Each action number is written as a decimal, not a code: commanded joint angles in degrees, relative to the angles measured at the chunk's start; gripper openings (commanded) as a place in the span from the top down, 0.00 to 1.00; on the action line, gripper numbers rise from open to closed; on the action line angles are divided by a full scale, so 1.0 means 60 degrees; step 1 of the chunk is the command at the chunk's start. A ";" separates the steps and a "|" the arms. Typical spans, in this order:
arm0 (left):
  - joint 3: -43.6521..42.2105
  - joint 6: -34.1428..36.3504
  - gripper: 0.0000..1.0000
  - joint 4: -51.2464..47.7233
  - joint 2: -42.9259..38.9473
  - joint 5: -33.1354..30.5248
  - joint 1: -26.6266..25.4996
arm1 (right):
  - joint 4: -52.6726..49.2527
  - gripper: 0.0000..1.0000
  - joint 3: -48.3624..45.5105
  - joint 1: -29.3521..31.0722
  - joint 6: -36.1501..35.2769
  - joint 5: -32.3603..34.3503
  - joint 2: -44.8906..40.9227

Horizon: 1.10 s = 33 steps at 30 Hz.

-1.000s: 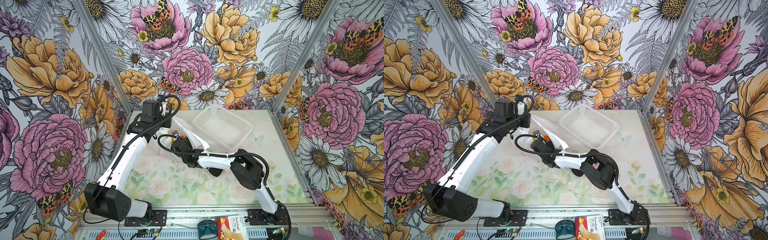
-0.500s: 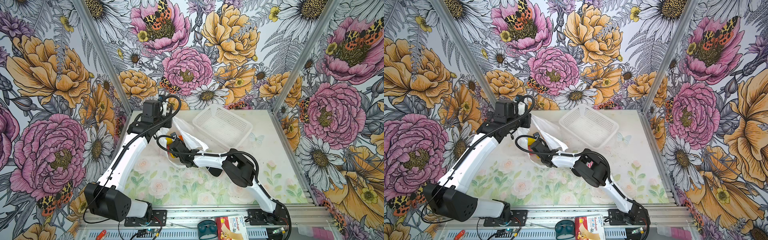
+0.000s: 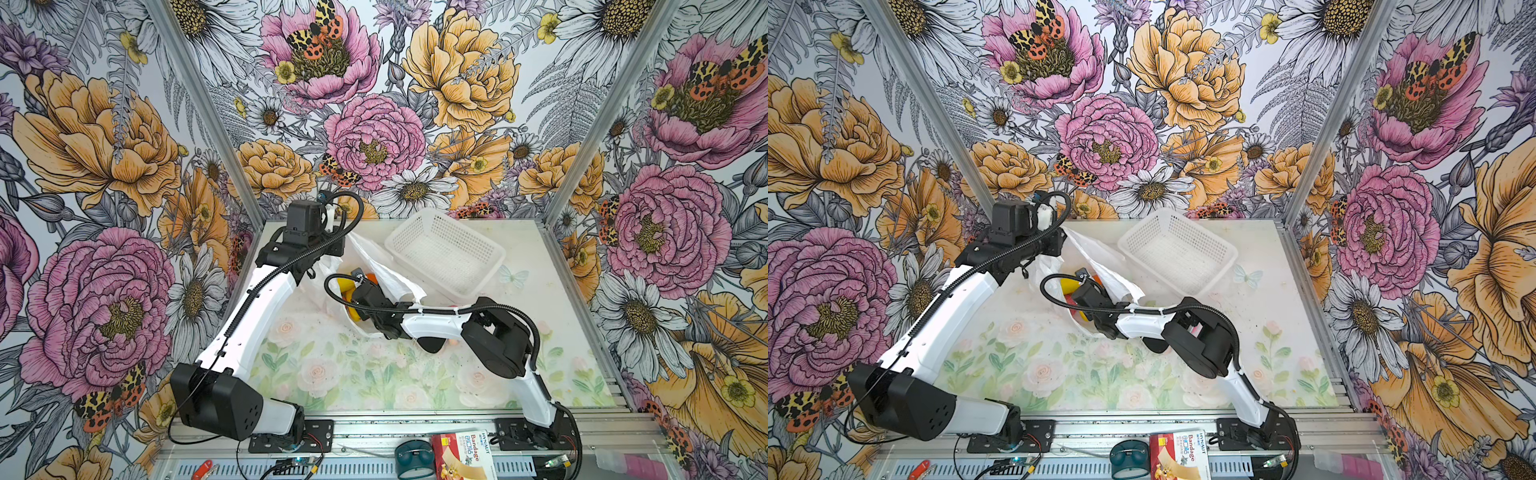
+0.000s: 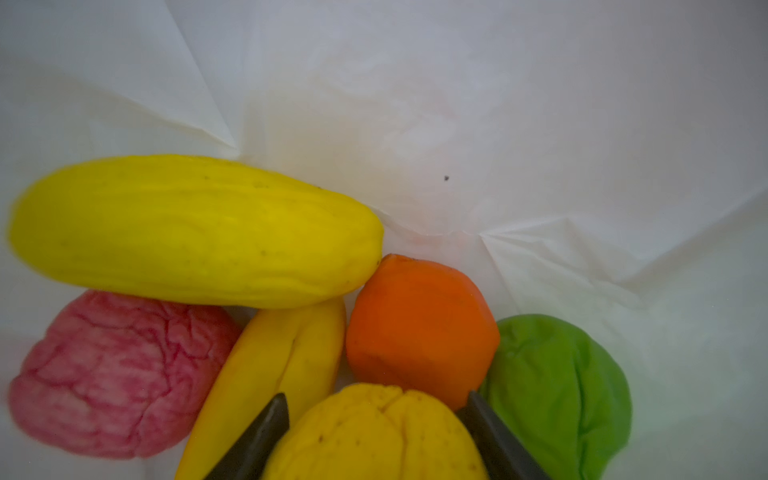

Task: Untie the knot of the plastic bag and take out the fruit
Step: 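Lower the right gripper onto the yellow lemon and close on it, then lift the yellow lemon out with the right gripper while left holds the bag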

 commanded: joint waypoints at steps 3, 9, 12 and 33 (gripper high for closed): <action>0.0432 0.0628 0.26 -0.0164 -0.0294 -0.0468 0.0036 | 0.1084 0.68 -0.0772 -0.0052 0.0164 -0.0513 -0.1328; 0.0333 0.1665 0.03 -0.0337 -0.1297 -0.0179 -0.0103 | 0.1963 0.74 -0.1635 -0.0054 0.0347 -0.0839 -0.1979; 0.0083 0.2081 0.01 -0.0368 -0.2078 -0.0294 -0.0255 | 0.2134 0.76 -0.1754 -0.0068 0.0433 -0.0915 -0.2010; 0.0988 0.6067 0.01 -0.2214 -0.0973 -0.0578 -0.1154 | 0.3901 0.77 -0.3263 -0.0278 0.0884 -0.1379 -0.2903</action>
